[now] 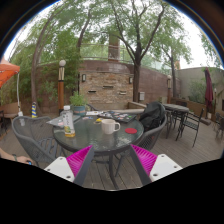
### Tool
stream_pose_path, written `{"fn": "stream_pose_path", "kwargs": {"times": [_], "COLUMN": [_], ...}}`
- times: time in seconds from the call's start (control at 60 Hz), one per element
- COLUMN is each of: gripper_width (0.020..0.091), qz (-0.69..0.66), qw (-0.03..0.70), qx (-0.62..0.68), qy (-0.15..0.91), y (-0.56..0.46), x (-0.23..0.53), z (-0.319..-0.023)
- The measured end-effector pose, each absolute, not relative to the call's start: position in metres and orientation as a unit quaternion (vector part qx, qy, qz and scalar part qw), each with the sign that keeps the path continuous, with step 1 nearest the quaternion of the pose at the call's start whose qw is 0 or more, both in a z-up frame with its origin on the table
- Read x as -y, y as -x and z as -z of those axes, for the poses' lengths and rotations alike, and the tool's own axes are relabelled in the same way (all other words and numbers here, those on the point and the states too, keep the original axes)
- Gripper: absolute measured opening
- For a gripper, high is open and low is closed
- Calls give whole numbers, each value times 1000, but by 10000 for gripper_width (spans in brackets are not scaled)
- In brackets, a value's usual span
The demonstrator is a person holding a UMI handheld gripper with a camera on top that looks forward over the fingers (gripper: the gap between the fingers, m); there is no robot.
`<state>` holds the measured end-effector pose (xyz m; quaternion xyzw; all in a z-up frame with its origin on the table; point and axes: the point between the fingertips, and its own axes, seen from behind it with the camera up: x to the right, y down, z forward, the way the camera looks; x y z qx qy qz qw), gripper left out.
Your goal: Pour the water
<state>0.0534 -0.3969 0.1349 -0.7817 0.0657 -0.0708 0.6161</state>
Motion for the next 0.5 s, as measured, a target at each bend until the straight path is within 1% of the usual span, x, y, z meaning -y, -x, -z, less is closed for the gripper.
{"fn": "stream_pose_path", "kwargs": {"times": [0.283,0.5], "gripper_width": [812,811], "qz": [72,62], "qw": [624,627], "qx": [-71,-43], "qy": [775,776], "y": [-41,15], "x": [385,328], "z": [-137,-139]}}
